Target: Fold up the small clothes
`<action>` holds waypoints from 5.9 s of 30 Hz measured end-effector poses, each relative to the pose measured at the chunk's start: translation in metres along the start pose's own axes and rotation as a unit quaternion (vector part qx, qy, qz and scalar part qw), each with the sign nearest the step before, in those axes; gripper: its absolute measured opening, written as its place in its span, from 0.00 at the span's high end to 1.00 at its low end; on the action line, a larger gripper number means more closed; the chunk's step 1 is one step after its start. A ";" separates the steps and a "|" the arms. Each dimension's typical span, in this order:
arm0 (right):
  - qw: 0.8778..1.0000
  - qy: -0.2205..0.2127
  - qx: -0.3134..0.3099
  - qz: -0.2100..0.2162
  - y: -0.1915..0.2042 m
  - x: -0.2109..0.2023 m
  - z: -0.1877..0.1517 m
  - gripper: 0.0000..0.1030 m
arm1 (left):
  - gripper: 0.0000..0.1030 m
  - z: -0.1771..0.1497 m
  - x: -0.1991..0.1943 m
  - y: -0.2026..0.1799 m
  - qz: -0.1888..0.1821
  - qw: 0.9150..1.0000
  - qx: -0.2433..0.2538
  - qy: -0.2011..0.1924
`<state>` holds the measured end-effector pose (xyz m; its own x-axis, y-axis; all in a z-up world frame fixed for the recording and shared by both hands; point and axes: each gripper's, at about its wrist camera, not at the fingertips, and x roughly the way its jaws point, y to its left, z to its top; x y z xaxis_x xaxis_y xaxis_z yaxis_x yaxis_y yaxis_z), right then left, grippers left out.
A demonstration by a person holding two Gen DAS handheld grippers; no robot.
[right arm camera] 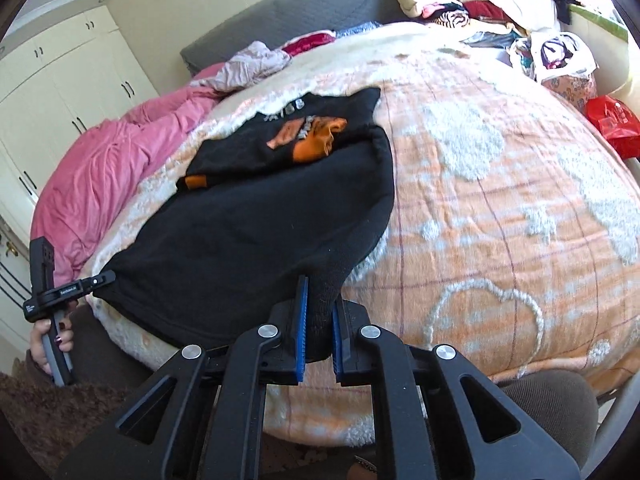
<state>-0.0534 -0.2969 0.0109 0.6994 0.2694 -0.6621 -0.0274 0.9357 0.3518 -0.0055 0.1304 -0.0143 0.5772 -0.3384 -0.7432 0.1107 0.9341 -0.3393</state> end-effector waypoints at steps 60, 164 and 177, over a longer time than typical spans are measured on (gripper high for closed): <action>0.992 -0.071 -0.026 -0.104 -0.016 0.148 0.219 0.92 | 0.95 0.219 0.105 -0.010 0.096 0.991 0.017 -0.093; 0.993 -0.084 -0.025 -0.076 -0.067 0.198 0.236 0.91 | 0.97 0.249 0.165 -0.024 0.127 0.985 0.066 -0.098; 0.988 -0.002 -0.021 -0.150 -0.082 0.244 0.218 0.70 | 0.93 0.231 0.205 -0.022 0.189 0.977 0.081 -0.050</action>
<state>0.2752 -0.3573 -0.0354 0.6839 -0.0227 -0.7293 0.1525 0.9819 0.1125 0.2969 0.0668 -0.0261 0.6777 0.0392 -0.7343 -0.0032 0.9987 0.0504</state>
